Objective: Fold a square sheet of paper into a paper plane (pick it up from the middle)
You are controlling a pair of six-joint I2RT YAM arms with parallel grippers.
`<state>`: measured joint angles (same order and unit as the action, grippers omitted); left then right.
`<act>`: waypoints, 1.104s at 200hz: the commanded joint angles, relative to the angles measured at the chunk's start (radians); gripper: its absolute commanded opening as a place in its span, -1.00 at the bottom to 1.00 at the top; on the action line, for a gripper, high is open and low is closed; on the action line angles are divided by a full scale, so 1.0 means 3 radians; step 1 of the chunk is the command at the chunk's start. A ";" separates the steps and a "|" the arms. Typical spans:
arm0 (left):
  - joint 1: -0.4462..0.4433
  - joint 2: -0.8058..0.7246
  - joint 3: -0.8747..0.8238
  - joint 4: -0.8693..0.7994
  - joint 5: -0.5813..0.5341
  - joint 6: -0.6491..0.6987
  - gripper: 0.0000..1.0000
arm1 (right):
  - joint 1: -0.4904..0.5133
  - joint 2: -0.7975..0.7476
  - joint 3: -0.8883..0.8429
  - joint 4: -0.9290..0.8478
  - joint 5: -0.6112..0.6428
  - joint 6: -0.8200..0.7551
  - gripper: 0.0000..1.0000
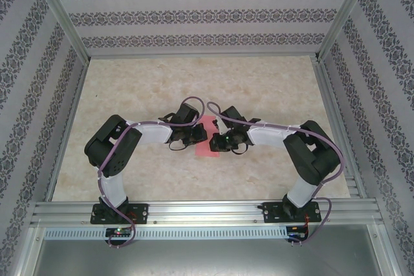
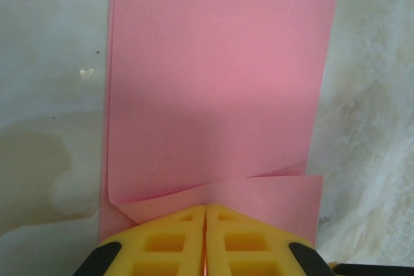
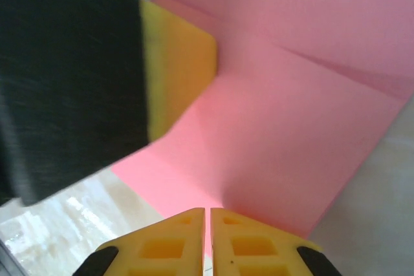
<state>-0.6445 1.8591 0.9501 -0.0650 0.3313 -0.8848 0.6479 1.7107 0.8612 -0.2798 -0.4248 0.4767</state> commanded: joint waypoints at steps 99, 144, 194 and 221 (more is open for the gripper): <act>-0.0041 0.0157 0.0020 -0.0339 -0.0100 0.0154 -0.78 | 0.0000 -0.0065 -0.0380 -0.0137 0.0042 -0.0005 -0.79; -0.0048 -0.0132 -0.0016 0.0209 0.0540 0.0365 -0.58 | 0.0022 0.0115 -0.0380 -0.0066 0.0095 0.0123 -0.81; -0.0151 -0.0220 -0.0163 0.0269 0.0547 0.0331 -0.62 | 0.0020 0.0132 -0.0398 -0.0074 0.0141 0.0161 -0.82; -0.0229 -0.0190 -0.0224 0.0305 0.0431 0.0225 -0.69 | 0.0011 0.0137 -0.0396 -0.0078 0.0139 0.0175 -0.83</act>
<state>-0.6861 1.8156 0.9070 -0.0208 0.4728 -0.8043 0.6472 1.6901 0.7826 -0.2455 -0.4404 0.5144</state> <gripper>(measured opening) 0.163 0.089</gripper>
